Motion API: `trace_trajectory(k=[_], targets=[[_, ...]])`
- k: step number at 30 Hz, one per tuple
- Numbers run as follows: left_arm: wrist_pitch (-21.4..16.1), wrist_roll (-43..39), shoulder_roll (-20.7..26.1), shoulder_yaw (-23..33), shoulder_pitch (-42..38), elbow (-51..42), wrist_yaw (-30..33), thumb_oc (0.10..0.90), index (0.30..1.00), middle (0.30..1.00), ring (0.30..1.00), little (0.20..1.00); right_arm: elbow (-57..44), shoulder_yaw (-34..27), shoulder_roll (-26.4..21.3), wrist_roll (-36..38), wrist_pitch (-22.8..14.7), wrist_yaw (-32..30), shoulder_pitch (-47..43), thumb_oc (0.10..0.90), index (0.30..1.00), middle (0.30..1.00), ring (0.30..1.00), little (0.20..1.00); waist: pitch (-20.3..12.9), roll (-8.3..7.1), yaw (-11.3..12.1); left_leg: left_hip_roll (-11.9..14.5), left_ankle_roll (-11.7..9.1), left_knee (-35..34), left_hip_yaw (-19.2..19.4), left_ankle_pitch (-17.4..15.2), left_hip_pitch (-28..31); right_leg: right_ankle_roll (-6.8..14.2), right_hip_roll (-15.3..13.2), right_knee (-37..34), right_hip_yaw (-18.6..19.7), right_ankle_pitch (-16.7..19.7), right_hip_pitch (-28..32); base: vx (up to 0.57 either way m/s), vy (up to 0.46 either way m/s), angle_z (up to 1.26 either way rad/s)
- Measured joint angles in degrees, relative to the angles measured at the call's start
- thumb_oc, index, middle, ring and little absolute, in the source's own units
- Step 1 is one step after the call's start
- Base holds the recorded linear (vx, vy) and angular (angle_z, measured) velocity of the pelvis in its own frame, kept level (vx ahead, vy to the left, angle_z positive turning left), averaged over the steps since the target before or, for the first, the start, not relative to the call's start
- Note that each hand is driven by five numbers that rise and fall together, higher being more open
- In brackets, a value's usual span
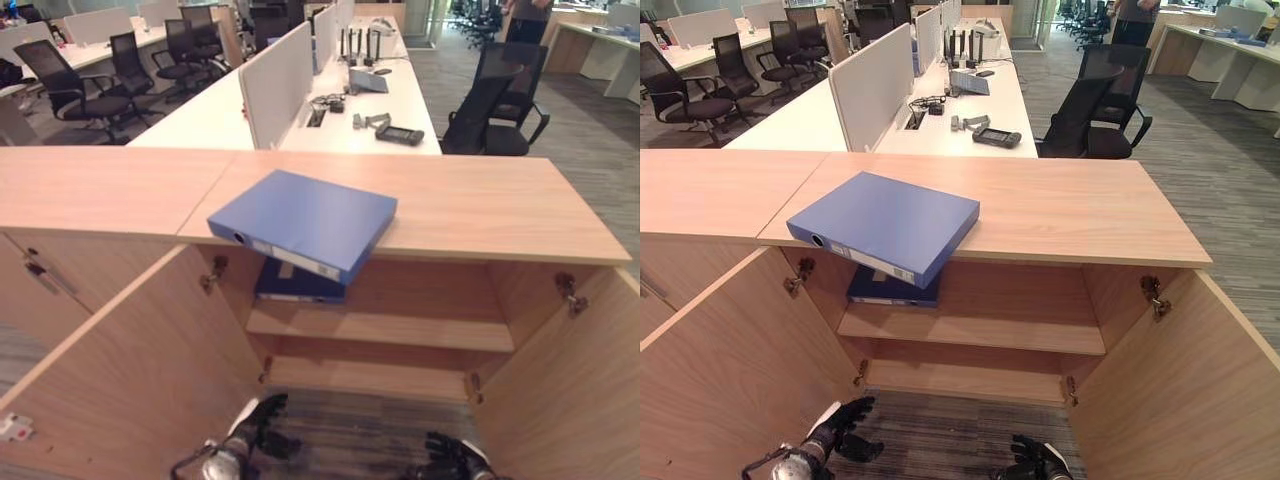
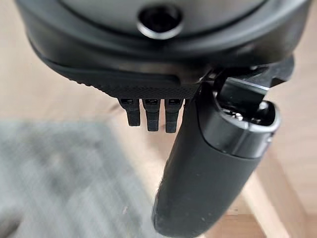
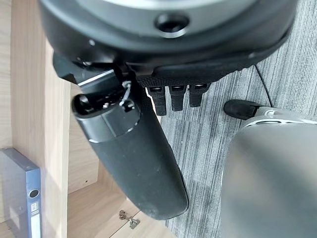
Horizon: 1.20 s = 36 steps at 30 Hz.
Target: Put the empty folder in the office cabinet
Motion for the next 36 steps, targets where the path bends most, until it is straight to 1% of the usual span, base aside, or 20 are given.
trace_trajectory(k=[1, 2, 4, 8, 9, 11, 12, 14, 18, 19, 21, 24, 25, 26, 32, 33, 36], targets=[[-0.32, 3.42, 2.32, 0.29, -0.03, -4.56, 1.63, 0.800, 0.900, 0.900, 0.900, 0.900, -1.02, -0.15, 0.08, 0.00, -0.29, -0.18, 0.66, 0.800, 0.900, 0.900, 0.900, 0.900, 0.01, -0.01, 0.08, 0.02, -0.01, -0.01, -0.02, -0.01, -0.02, -0.02, 0.03, 0.00, -0.01, 0.00, 0.01, 0.00, 0.000, 0.00], [-0.99, 4.55, 2.70, 1.08, -0.17, -5.53, 2.71, 0.800, 0.900, 0.900, 0.900, 0.900, -1.59, -0.20, 0.03, 0.00, -0.37, -0.33, 0.98, 0.800, 0.900, 0.900, 0.900, 0.900, -0.03, 0.07, 0.37, -0.01, -0.03, -0.01, -0.04, 0.00, -0.02, -0.02, -0.01, 0.00, -0.01, 0.00, 0.03, 0.00, 0.000, 0.00], [-0.71, 12.22, 4.97, 2.79, -0.70, -9.67, 7.32, 0.800, 0.900, 0.900, 0.900, 0.900, -1.69, -0.43, 0.29, -0.09, -1.15, -0.55, 1.34, 0.800, 0.900, 0.900, 0.900, 0.900, -0.14, 0.24, 0.35, -0.05, -0.03, 0.00, 0.00, 0.01, 0.09, -0.03, -0.06, 0.00, 0.05, 0.04, 0.05, 0.00, 0.000, 0.00], [-0.18, 21.12, 7.16, 5.36, -1.44, -12.78, 13.27, 0.800, 0.900, 0.900, 0.900, 0.900, -1.69, -0.43, 0.29, -0.13, -1.40, -0.79, 2.00, 0.800, 0.900, 0.900, 0.900, 0.900, -0.16, 0.21, 0.66, -0.08, -0.06, 0.00, -0.02, 0.04, 0.13, 0.10, -0.05, 0.00, 0.05, 0.13, 0.10, 0.00, 0.000, 0.00], [0.06, 24.03, 7.21, 7.20, -1.74, -13.95, 14.82, 0.800, 0.900, 0.900, 0.900, 0.900, -1.67, -0.42, 0.38, -0.14, -1.57, -1.21, 2.70, 0.800, 0.900, 0.900, 0.900, 0.900, -0.18, 0.19, 1.10, -0.11, -0.50, 0.02, 0.00, 0.34, 0.20, 0.24, -0.05, 0.00, 0.09, 0.22, 0.15, -0.02, -0.031, 0.01], [0.16, 27.03, 7.40, 8.96, -1.42, -16.59, 16.00, 0.800, 0.900, 0.900, 0.900, 0.900, -1.63, -0.40, 0.54, -0.14, -1.64, -1.29, 3.41, 0.800, 0.900, 0.900, 0.900, 0.900, -0.23, 0.05, 1.22, -0.15, -0.51, 0.08, -0.03, 0.37, 0.29, 0.09, -0.05, 0.00, 0.10, 0.35, 0.26, -0.01, -0.016, 0.01], [0.38, 28.86, 7.99, 9.34, -1.46, -18.08, 17.59, 0.800, 0.900, 0.900, 0.900, 0.900, -1.61, -0.39, 0.79, -0.14, -1.69, -1.62, 3.52, 0.800, 0.900, 0.900, 0.900, 0.900, -0.24, -0.07, 1.27, -0.14, -0.49, 0.10, -0.01, 0.34, 0.28, -0.16, -0.04, 0.00, 0.12, 0.53, 0.27, 0.00, 0.000, 0.00], [0.43, 29.93, 8.70, 9.43, -1.61, -19.03, 18.95, 0.800, 0.900, 0.900, 0.900, 0.900, -1.61, -0.37, 0.96, -0.14, -1.96, -1.70, 3.47, 0.800, 0.900, 0.900, 0.900, 0.900, -0.26, -0.06, 1.23, -0.19, -0.48, 0.04, 0.04, 0.32, 0.43, -0.11, -0.10, 0.00, 0.14, 0.49, 0.36, 0.00, 0.000, 0.00], [1.07, 33.14, 9.81, 10.51, -1.64, -22.22, 19.73, 0.800, 0.900, 0.900, 0.900, 0.900, -1.60, -0.37, 1.29, -0.14, -2.39, -1.74, 3.49, 0.800, 0.900, 0.900, 0.900, 0.900, -0.23, -0.16, 1.14, -0.19, -0.44, 0.02, 0.43, 0.23, 1.07, 0.32, -0.07, 0.00, 0.38, 0.16, 0.76, -0.01, -0.014, -0.04], [1.06, 34.26, 10.68, 11.03, -1.77, -23.88, 20.15, 0.800, 0.900, 0.900, 0.900, 0.900, -1.60, -0.36, 1.44, -0.14, -2.62, -1.73, 3.50, 0.800, 0.900, 0.900, 0.900, 0.900, -0.21, -0.29, 1.19, -0.20, -0.46, 0.01, 0.48, 0.22, 1.09, 0.34, -0.09, 0.00, 0.35, 0.15, 0.79, 0.00, 0.000, 0.00], [0.94, 34.93, 11.70, 11.15, -2.21, -24.39, 20.94, 0.800, 0.900, 0.900, 0.900, 0.900, -1.60, -0.36, 1.48, -0.14, -2.69, -1.73, 3.50, 0.800, 0.900, 0.900, 0.900, 0.900, -0.24, -0.25, 1.11, -0.21, -0.46, 0.00, 0.50, 0.19, 1.16, 0.32, -0.12, -0.01, 0.43, 0.17, 0.80, 0.00, 0.000, 0.00], [1.08, 37.53, 15.97, 11.25, -2.66, -27.60, 21.09, 0.800, 0.900, 0.900, 0.900, 0.900, -1.57, -0.35, 1.50, -0.17, -2.77, -1.73, 3.61, 0.800, 0.900, 0.900, 0.900, 0.900, -0.24, -0.31, 1.08, -0.19, -0.26, 0.00, 0.58, -0.08, 1.17, 0.33, -0.08, 0.00, 0.55, 0.22, 0.77, 0.00, 0.000, 0.00], [0.99, 38.43, 17.44, 11.41, -3.05, -29.21, 22.00, 0.800, 0.900, 0.900, 0.900, 0.900, -1.56, -0.30, 1.51, -0.18, -2.77, -1.71, 3.61, 0.800, 0.900, 0.900, 0.900, 0.900, -0.24, -0.30, 1.09, -0.23, -0.26, 0.00, 0.62, -0.08, 1.17, 0.37, -0.13, 0.00, 0.64, 0.25, 0.75, 0.00, 0.000, 0.00], [0.95, 38.76, 17.99, 11.42, -3.33, -29.89, 22.27, 0.800, 0.900, 0.900, 0.900, 0.900, -1.56, -0.17, 1.52, -0.20, -2.82, -1.71, 3.61, 0.800, 0.900, 0.900, 0.900, 0.900, -0.25, -0.31, 1.13, -0.25, -0.34, 0.00, 0.65, -0.04, 1.17, 0.38, -0.12, 0.00, 0.68, 0.30, 0.73, 0.00, 0.000, 0.00], [0.60, 40.51, 18.37, 11.55, -5.65, -32.99, 23.41, 0.800, 0.900, 0.900, 0.900, 0.900, -1.50, 0.69, 1.65, -2.27, -3.33, -1.70, 3.58, 0.800, 0.900, 0.900, 0.900, 0.900, -0.30, -0.09, 0.93, -0.30, -0.59, 0.01, 0.85, 0.11, 1.60, 0.43, -0.06, 0.00, 1.24, 0.34, 0.82, 0.00, 0.000, -0.04], [-0.06, 40.59, 18.40, 11.47, -6.81, -33.26, 23.41, 0.800, 0.900, 0.900, 0.900, 0.900, -1.24, 0.85, 1.73, -2.30, -3.40, -1.71, 3.53, 0.800, 0.900, 0.900, 0.900, 0.900, -0.28, -0.06, 0.86, -0.30, -0.58, 0.02, 1.08, 0.10, 1.77, 0.43, -0.03, 0.00, 1.47, 0.36, 0.86, -0.03, -0.006, -0.08], [-0.16, 40.59, 18.62, 11.22, -10.14, -33.50, 23.53, 0.800, 0.900, 0.900, 0.900, 0.900, -1.22, 1.16, 1.89, -2.32, -3.44, -1.73, 3.45, 0.800, 0.900, 0.900, 0.900, 0.900, -0.29, 0.01, 0.47, -0.37, -0.58, 0.01, 1.75, 0.07, 1.96, 0.44, -0.03, 0.00, 1.80, 0.40, 0.84, 0.00, -0.003, -0.07]])
